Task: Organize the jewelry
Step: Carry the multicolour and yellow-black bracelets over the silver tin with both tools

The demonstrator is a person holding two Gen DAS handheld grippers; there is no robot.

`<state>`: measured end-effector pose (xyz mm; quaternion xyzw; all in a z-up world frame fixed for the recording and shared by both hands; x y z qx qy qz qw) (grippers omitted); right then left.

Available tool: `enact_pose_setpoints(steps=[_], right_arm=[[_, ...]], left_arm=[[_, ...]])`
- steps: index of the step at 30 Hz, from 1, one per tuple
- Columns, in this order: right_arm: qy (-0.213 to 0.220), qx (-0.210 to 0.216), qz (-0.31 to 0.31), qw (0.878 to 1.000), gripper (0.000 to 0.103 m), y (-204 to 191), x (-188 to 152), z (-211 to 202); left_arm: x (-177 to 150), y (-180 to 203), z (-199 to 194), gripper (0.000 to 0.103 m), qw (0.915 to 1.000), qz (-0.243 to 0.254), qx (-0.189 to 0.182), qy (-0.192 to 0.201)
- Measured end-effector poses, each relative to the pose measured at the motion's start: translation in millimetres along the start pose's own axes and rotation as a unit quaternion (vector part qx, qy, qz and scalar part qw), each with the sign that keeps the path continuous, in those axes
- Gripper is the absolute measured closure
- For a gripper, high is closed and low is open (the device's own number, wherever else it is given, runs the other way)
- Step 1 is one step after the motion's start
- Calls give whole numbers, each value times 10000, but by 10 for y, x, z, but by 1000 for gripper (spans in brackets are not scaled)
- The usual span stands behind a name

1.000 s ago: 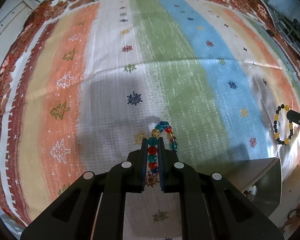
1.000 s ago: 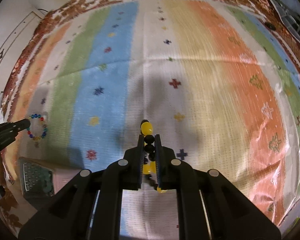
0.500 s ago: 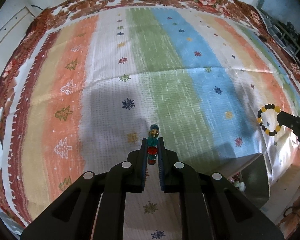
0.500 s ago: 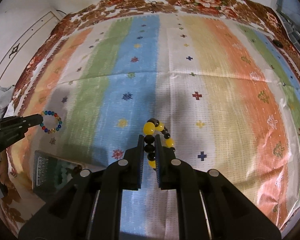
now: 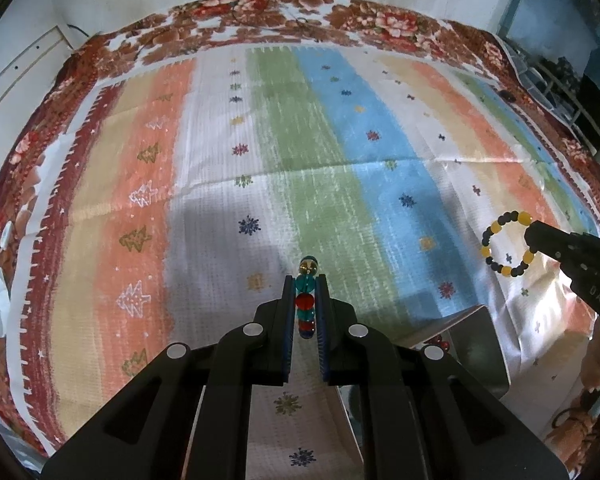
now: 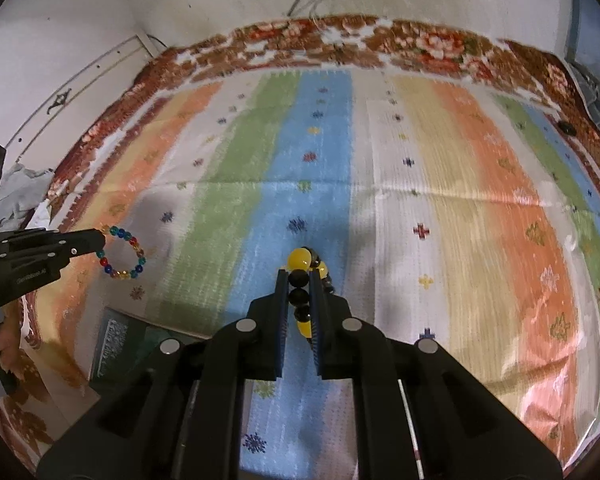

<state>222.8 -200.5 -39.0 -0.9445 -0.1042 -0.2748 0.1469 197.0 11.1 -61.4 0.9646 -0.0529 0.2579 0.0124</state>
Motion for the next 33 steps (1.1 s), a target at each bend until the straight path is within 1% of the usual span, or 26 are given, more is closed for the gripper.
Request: enact_pose_setpoints(steps=[5,10,14,20,25,33], right_arm=[[274,185,-147,9993,92,-89,-15,-143],[361,248,-250,9987,92,-152,-40,-208],[522,270,-283,9979,92,-195,-88,-309],[606,362,-356,9969,92,-239,-152,-380],[709,488,-399,9955,92,-303,-246,-498],[701,725,-523,9935,92,-415,-443,-653]], left_arm=[[-4,46,-128,94,9997,15,-77,233],[-67,123,-235,94,9992,94,-99,367],[-146,209,-338,94,9985,164,-142,494],[-251,329,-415,94,9977,350,-167,557],[-320,391,-466,94,9971,399,-227,601],[-469,495,-538,94,9962,397,-361,686]])
Point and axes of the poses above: each gripper's, at about its wrist camera, not at the fingertips, and z roughly the way its jaws point, y to its right, x to its top, the point moved 1 cm from there along z, roughly the way its jaws point, and after that the axes turned 10 degrees about z, right-handed, at the moved point
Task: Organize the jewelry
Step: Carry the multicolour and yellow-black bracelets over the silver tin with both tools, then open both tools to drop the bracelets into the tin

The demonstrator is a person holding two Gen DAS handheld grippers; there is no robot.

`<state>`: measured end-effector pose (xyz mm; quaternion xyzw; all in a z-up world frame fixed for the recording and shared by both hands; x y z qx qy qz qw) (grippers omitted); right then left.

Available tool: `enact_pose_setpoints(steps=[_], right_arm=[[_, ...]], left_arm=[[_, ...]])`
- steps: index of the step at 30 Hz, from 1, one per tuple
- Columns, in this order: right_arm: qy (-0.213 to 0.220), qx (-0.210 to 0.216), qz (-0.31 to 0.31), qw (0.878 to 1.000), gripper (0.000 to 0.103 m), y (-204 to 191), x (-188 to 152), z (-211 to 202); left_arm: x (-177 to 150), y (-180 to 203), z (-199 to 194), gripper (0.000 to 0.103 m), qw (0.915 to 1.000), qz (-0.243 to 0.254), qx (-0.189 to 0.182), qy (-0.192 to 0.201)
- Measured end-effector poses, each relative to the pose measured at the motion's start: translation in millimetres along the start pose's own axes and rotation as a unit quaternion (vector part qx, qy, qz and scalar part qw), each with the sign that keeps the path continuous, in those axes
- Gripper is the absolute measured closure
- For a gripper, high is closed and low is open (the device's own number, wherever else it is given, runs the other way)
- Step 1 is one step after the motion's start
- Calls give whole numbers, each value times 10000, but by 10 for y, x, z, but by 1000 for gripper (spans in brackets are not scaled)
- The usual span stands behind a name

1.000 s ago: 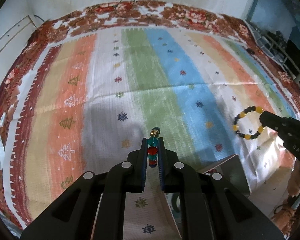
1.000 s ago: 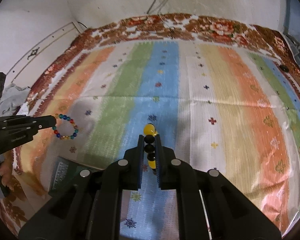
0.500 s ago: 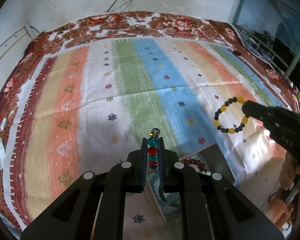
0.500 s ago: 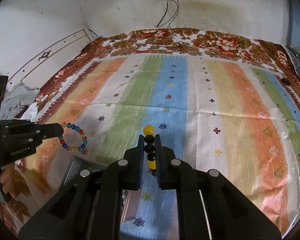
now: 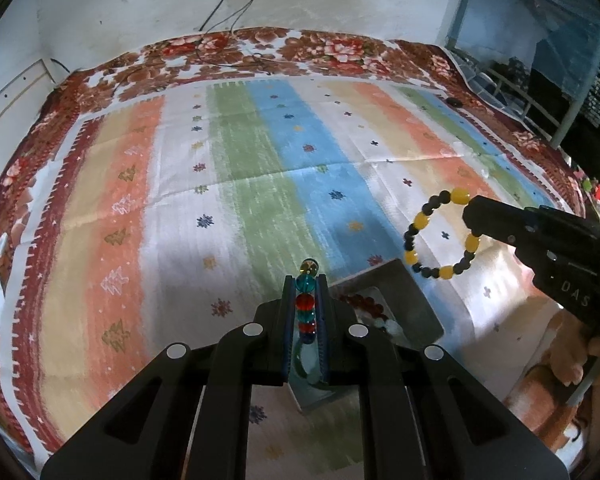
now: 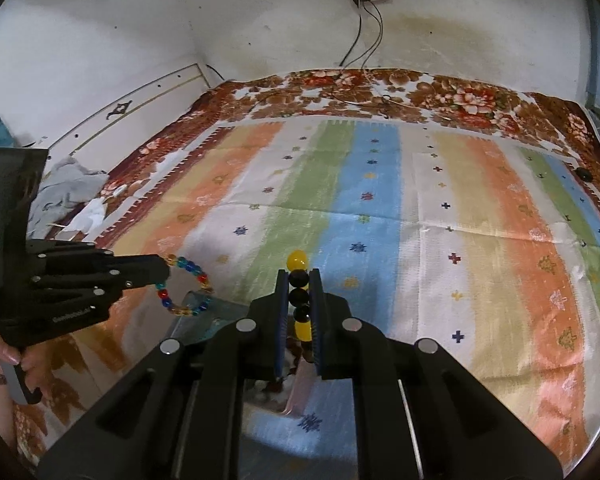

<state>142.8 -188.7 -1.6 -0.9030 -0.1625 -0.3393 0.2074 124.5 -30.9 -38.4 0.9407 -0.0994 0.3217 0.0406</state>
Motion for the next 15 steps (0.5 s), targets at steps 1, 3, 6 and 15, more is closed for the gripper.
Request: enact_pose_setpoints(steps=[1,3,6,15], right_arm=[[-9,45,0,10000,92,-17,-28,-24],[-9,109,-8,9999,92,-42,-66,-62],[-23,194,-32,9998,92,-82,-118,-110],[-134,336,-127,9993,92,-182,-197,-115]], left_arm=[[-19,12,-14,94,10000,-8,-25,12],[-62,32,-49,94,10000,-35,-74,50],[-110,54,-76,94,9999,-56,-127,69],[-145,128,-81,94,9998,18,-171,60]])
Point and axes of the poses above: each gripper's, at about its wrist camera, not at the fingertips, and z roughly the way its jaws point, y to its right, x to its top, the point moved 1 cm from there along z, roughly the way its jaws point, and after that the axes turned 10 degrees about z, right-handed, at the moved point
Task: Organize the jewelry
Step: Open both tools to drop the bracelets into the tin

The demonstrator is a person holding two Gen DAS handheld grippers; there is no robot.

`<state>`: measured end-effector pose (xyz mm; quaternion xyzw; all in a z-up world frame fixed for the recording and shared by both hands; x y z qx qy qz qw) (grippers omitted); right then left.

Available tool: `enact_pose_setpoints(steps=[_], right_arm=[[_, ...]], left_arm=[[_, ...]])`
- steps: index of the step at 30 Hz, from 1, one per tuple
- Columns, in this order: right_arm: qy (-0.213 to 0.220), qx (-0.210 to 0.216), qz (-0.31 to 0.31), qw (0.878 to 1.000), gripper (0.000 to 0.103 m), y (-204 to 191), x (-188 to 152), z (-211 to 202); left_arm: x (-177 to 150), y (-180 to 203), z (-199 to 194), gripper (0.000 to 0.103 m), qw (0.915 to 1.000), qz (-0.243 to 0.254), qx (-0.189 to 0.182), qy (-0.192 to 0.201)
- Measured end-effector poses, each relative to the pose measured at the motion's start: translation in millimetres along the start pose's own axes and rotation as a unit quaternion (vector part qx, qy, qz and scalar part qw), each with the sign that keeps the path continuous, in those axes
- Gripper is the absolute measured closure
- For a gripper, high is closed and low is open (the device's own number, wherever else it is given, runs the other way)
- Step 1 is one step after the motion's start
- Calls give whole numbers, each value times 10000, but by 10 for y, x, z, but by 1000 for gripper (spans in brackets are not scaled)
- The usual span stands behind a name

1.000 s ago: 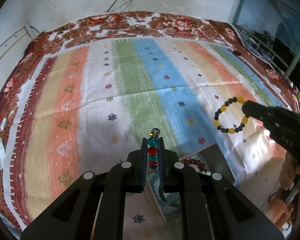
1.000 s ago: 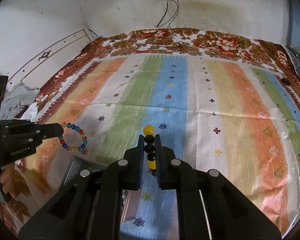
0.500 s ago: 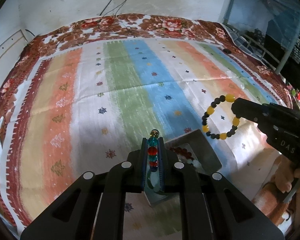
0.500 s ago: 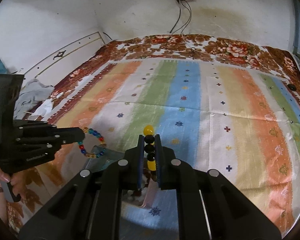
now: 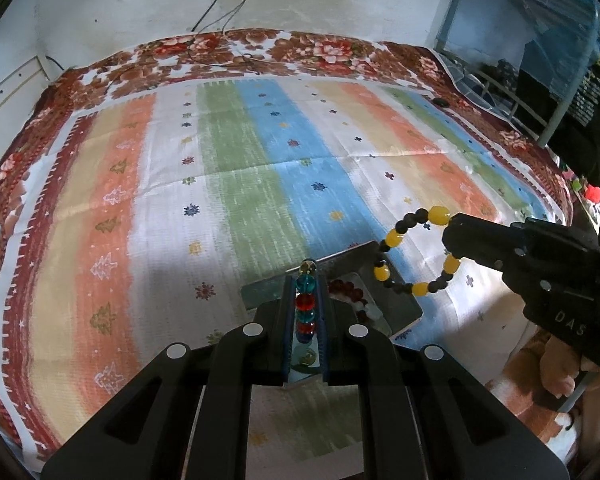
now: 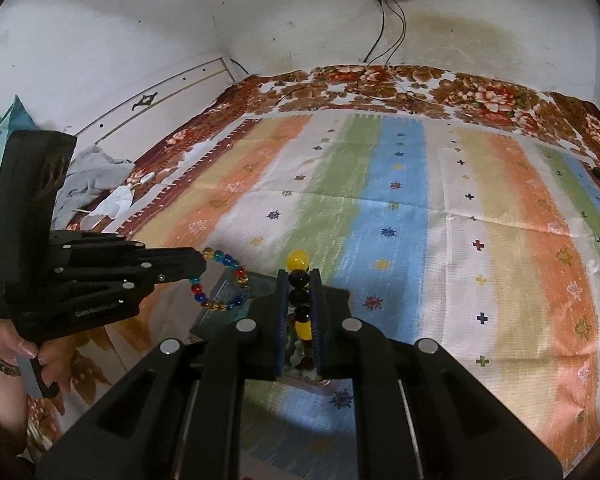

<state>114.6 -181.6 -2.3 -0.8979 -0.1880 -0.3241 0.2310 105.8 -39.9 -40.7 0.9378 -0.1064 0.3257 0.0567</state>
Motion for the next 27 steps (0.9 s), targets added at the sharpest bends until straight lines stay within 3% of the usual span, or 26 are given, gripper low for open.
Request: enact_pose_setpoints(steps=[10,13,14,15,16,20,27], right_arm=[[-65,-40,-51,10000,92,-17,-16,22],[-10,-123,-8,9999,89,3,7,14],[14,-147,8,9999,81,13,7,9],[27,-162,23,9999,65,26,7,5],[9,-146,21,9999,61,39,4,8],[-6,-167,-7,9999,48,57,-19,-4],[-9,-238,-108,9997,39,68,-111,-39]], left_arm=[[-5,21,39,93,9999,62,14,-85],[-15,11,42,75,10000,35,-12,-85],[-19,-1,46,74,10000,21,0,-90],[-21,-20,51,74,9999,9,9,-103],[-26,-37,55,74,9999,-8,20,-112],[-19,-83,48,71,9999,-37,28,-123],[-78,-44,38,59,9997,178,19,-140]])
Point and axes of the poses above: each gripper's, at about its wrist camera, not at the fingertips, and z roughly the way its jaws point, y to its right, x to its top, the point moved 1 cm from there along z, roughly the way its jaws point, and after that the axes turned 10 degrees about z, right-handed, at the moved point
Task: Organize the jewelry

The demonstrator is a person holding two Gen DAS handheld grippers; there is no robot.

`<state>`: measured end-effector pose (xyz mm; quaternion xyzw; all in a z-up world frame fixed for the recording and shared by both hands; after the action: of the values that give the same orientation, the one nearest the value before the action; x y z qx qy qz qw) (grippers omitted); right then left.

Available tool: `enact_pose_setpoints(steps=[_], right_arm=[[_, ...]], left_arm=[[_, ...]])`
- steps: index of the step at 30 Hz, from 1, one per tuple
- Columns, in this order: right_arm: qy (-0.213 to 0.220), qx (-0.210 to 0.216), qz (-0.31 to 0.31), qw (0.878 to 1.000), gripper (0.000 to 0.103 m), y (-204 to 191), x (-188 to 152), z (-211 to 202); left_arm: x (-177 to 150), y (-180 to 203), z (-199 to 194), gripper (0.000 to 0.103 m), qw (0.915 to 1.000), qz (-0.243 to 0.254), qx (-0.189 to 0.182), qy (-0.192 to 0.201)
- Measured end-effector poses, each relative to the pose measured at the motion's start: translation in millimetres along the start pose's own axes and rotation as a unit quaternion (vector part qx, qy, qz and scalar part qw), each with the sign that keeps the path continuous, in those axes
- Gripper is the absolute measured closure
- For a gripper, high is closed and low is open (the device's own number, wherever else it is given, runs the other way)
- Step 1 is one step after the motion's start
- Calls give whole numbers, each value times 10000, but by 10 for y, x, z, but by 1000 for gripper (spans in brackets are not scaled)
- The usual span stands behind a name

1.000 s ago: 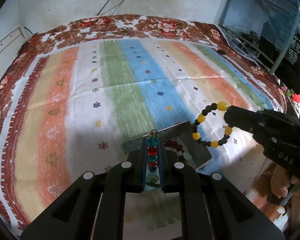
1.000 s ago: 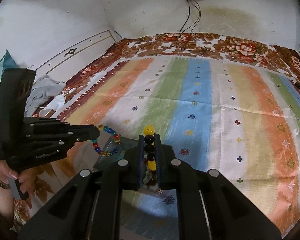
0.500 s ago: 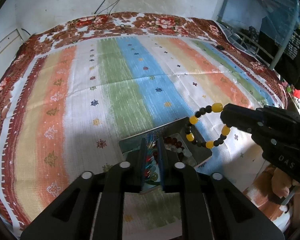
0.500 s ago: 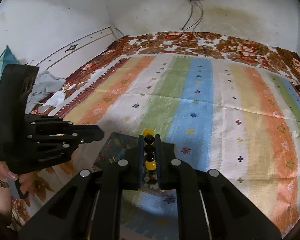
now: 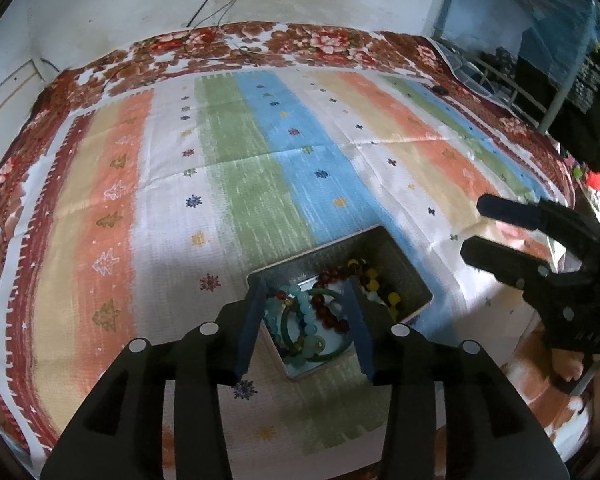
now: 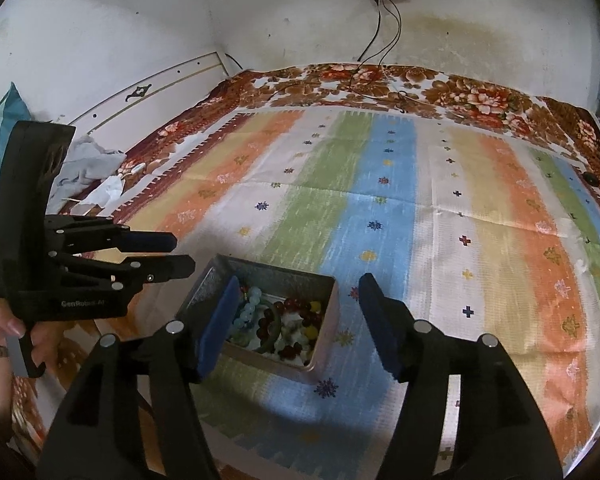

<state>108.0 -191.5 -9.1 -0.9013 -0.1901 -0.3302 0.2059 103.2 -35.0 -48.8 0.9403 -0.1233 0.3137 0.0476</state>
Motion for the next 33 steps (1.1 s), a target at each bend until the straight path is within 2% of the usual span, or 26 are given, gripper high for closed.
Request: enact_pose_setpoints(steps=[11,21,33], right_arm=[[53,53,-2,10000,39,-12,-102,-88],[312,166,-58,9994,39,-78,-176,-240],[659,171,-146,9976,39,-155,-281,-399]], left_arm=[[-148,120,-100,33,9994,230,100,234],[-262,94,-227,21,9981,97,265,542],[-343,167,-342,16,9946,170,467,907]])
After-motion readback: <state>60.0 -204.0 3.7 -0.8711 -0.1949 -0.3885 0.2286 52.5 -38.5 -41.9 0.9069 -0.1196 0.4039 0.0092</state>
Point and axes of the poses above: each gripper's, at about its wrist camera, not at the fingertips, and z roughly the way its jaws point, y to its right, x to its top, the point moved 1 cm from there along z, roughly the way its jaws point, and after that the axes turned 10 degrees about z, right-handed, at the moved point
